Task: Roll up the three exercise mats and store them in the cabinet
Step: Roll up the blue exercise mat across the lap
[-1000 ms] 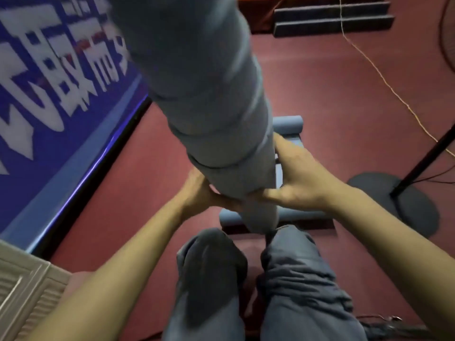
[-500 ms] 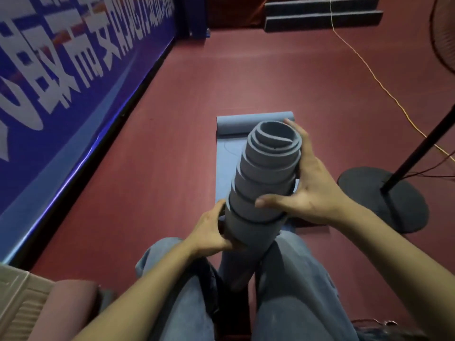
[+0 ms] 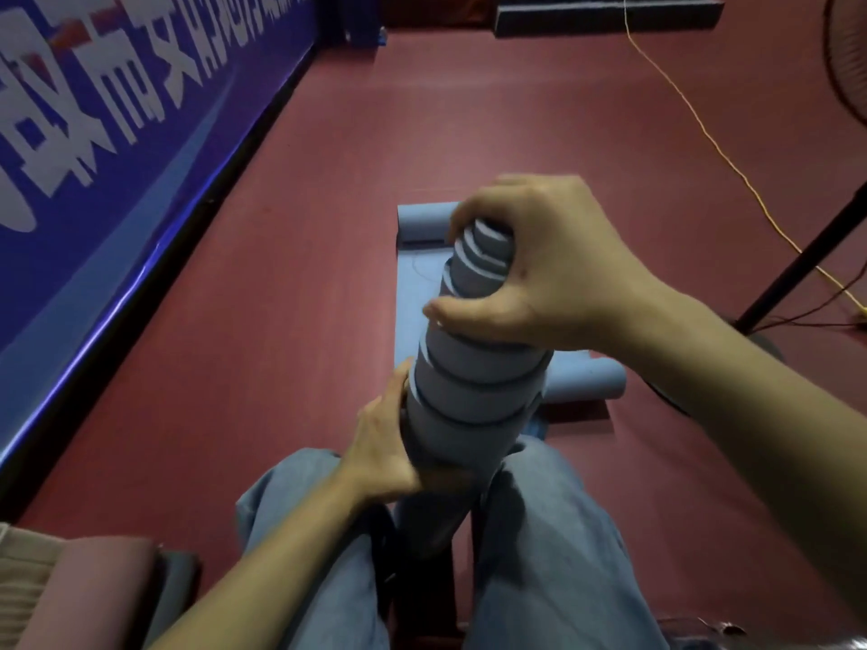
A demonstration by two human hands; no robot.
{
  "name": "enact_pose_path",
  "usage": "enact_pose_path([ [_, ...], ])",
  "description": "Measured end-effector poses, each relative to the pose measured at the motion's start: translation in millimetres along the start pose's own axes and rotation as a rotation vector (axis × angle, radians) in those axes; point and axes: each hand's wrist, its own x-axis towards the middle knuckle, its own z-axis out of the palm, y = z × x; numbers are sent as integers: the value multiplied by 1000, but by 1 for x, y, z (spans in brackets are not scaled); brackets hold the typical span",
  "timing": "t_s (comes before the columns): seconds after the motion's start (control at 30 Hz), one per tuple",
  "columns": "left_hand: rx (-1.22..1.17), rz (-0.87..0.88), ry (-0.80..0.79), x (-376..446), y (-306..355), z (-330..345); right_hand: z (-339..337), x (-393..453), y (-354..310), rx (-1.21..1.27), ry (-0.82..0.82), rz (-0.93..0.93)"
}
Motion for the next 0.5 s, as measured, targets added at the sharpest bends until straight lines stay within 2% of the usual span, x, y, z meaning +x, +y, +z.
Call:
enact_pose_path([
  [0.03,-5,1,43,-3,0,1,-2,2,-6,10,49,-23],
  [0.1,-13,-28,69,-6,0,2,3,3,-16,-6,24,-18],
  [0.3,-118,-83,28,3,-7,7,63,-8,2,-157,-233,102],
  [0.43,-150,-118,56,3,-12,7,99,-27,21,-162,-502,235],
  [0.5,-155,-138,58,5,-10,10,121,-50,24,-167,-547,251],
])
